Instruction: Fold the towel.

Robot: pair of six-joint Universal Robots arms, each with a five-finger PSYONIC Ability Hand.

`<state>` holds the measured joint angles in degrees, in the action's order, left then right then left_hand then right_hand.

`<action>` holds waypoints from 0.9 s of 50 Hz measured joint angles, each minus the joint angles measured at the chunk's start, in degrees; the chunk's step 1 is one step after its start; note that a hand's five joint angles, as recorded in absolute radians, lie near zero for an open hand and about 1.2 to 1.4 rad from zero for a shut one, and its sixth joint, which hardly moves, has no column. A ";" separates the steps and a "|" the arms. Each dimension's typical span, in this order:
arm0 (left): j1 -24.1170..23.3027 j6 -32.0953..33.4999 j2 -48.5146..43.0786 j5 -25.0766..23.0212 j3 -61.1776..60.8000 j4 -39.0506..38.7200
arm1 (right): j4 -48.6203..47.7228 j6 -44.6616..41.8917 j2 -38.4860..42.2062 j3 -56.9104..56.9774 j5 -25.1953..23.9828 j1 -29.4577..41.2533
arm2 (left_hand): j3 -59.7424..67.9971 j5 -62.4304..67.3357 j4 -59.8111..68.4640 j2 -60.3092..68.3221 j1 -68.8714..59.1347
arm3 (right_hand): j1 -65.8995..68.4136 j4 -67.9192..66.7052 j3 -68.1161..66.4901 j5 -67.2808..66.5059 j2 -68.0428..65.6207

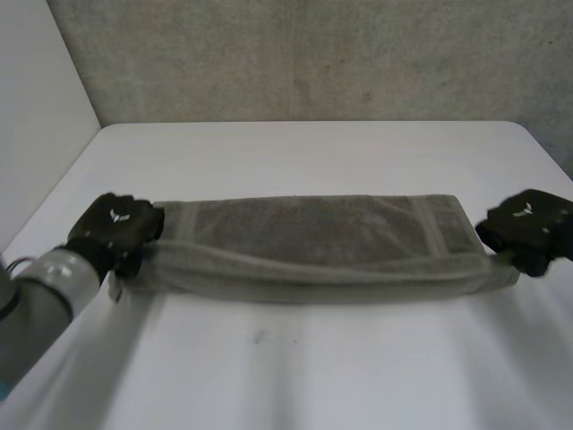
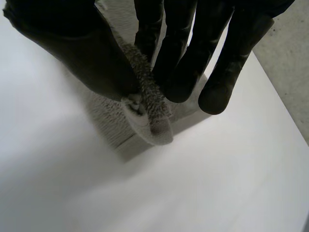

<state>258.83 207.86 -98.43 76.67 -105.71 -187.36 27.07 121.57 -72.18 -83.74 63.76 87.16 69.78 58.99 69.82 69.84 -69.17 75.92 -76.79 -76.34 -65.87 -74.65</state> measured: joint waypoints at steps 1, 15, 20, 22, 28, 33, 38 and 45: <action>-0.14 -0.34 -2.97 0.01 2.87 -0.21 | -0.44 1.48 2.78 3.11 0.44 1.10 | 0.00 0.00 0.00 0.00 0.00 | 0.00 0.00 0.00 -0.20 0.00; -3.62 -8.57 -31.23 3.31 36.26 1.37 | -1.31 15.58 33.60 43.89 8.71 10.58 | 0.00 0.00 0.00 0.00 0.00 | 0.06 -0.01 0.00 -0.46 0.00; -4.25 -9.24 -37.79 5.23 45.77 4.02 | -1.24 16.59 42.32 56.53 11.98 12.17 | 0.00 0.00 0.00 0.00 0.00 | 0.07 -0.01 0.00 -0.46 0.00; -4.37 -9.22 -40.25 5.77 49.12 5.58 | -1.27 16.63 45.40 61.16 13.12 12.49 | 0.00 0.00 0.00 0.00 0.00 | 0.07 -0.01 0.00 -0.46 0.00; -4.43 -8.97 -44.13 6.29 54.33 8.37 | -1.32 16.55 50.37 68.53 14.38 12.68 | 0.00 0.00 0.00 0.00 0.00 | 0.08 -0.01 0.00 -0.46 0.00; -4.42 -8.87 -45.66 6.36 56.69 9.05 | -1.68 16.47 52.13 70.55 14.40 12.66 | 0.00 0.00 0.00 0.00 0.00 | 0.08 -0.01 0.00 -0.46 0.00; -4.39 -8.83 -46.73 7.07 58.62 9.31 | -2.78 16.41 52.93 70.65 14.45 12.66 | 0.00 0.00 0.00 0.00 0.00 | 0.08 -0.01 0.00 -0.46 0.00; -4.39 -8.73 -48.34 8.42 60.55 9.95 | -5.68 16.43 53.62 70.42 15.02 12.86 | -10.78 -9.82 -10.84 -12.09 11.09 | -35.73 34.49 34.32 35.53 33.74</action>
<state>254.44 199.13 -146.77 85.09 -45.17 -177.40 21.40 138.00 -18.56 -13.32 78.78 100.02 59.01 49.17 58.98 57.76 -58.08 40.18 -42.30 -42.02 -30.34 -40.92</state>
